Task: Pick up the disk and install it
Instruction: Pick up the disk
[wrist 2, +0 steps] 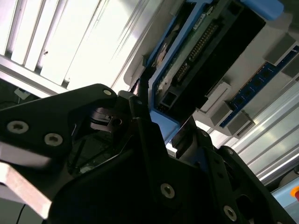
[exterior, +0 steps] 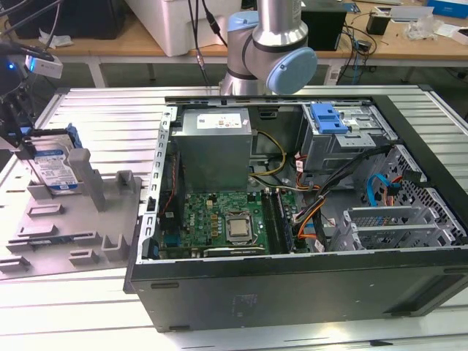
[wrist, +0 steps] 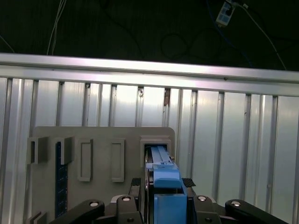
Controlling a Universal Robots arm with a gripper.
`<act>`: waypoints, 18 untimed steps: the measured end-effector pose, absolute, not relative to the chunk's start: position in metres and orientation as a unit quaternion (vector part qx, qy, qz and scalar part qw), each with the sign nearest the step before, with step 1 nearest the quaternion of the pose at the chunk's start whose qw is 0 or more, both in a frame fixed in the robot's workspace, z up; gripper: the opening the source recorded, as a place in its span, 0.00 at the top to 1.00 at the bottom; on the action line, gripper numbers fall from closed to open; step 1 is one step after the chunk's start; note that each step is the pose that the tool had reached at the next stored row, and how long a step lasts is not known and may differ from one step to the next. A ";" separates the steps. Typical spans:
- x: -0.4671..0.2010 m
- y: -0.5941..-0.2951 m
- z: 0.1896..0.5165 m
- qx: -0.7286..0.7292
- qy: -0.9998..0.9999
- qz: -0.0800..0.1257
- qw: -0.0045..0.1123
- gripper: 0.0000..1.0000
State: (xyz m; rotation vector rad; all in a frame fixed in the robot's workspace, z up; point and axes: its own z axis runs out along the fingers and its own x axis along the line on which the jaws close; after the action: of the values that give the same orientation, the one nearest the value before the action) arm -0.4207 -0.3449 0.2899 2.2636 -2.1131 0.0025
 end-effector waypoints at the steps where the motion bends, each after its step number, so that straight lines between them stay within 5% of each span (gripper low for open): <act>1: -0.421 -0.345 0.290 0.731 -0.682 0.001 0.023 0.55; 18: -0.421 -0.345 0.290 0.729 -0.684 0.001 0.023 0.63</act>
State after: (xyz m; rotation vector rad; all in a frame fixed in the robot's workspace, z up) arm -0.4207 -0.3449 0.2905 2.2590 -2.1177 0.0022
